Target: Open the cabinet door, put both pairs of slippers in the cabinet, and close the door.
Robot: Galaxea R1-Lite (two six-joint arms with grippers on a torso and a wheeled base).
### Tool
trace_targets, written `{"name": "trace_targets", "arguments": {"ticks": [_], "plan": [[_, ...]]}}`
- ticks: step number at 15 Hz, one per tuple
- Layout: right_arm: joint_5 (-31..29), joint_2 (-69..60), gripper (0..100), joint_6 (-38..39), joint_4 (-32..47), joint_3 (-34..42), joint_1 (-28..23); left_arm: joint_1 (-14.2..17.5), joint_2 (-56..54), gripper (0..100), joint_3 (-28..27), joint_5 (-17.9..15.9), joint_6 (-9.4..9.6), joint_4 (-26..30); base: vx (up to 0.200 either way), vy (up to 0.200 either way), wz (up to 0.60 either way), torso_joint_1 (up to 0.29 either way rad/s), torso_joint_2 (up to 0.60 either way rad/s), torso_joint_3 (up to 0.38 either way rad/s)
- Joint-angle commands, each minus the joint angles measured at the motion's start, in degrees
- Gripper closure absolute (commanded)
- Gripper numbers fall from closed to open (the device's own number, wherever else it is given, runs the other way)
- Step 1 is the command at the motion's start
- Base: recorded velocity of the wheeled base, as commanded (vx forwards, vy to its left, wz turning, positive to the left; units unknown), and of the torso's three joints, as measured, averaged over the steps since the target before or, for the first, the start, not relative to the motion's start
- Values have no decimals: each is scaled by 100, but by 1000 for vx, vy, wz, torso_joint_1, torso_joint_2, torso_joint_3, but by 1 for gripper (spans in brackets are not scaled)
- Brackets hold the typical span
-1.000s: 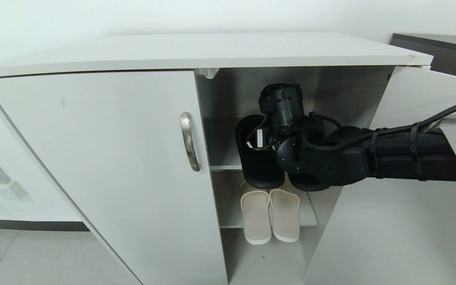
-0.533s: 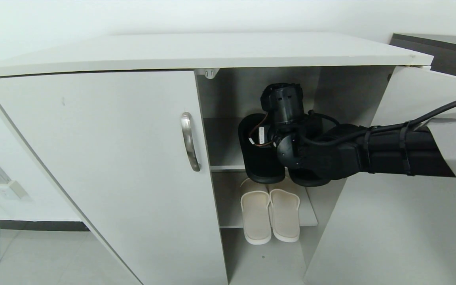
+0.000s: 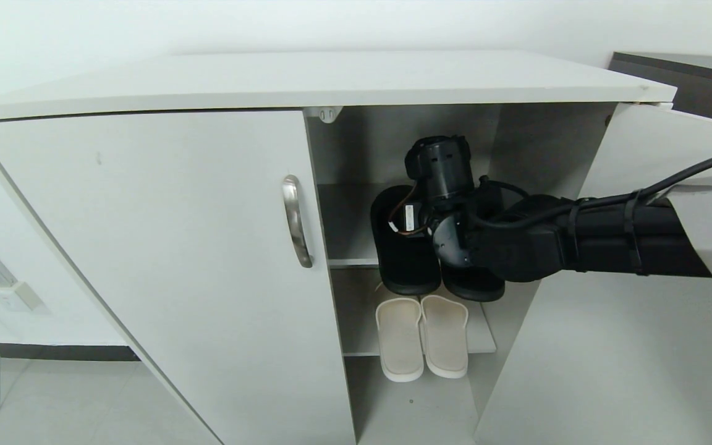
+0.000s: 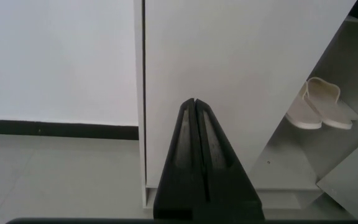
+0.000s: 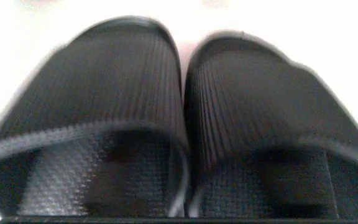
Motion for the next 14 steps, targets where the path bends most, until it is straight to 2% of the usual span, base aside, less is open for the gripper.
{"name": "trace_targets", "arguments": {"ticks": [1, 5, 10, 14], "plan": [[1, -184, 0, 32, 64, 103, 88, 2, 8, 100, 1, 2, -1, -4, 0, 0, 0, 0, 0, 0], [-34, -553, 0, 164, 55, 560, 272, 2, 8, 100, 1, 2, -1, -4, 0, 0, 0, 0, 0, 0], [-43, -1863, 0, 340, 29, 2081, 800, 2, 8, 100, 1, -7, -1, -4, 0, 0, 0, 0, 0, 0], [-7, -2698, 0, 524, 29, 2916, 1239, 2, 8, 100, 1, -7, -1, -4, 0, 0, 0, 0, 0, 0]]}}
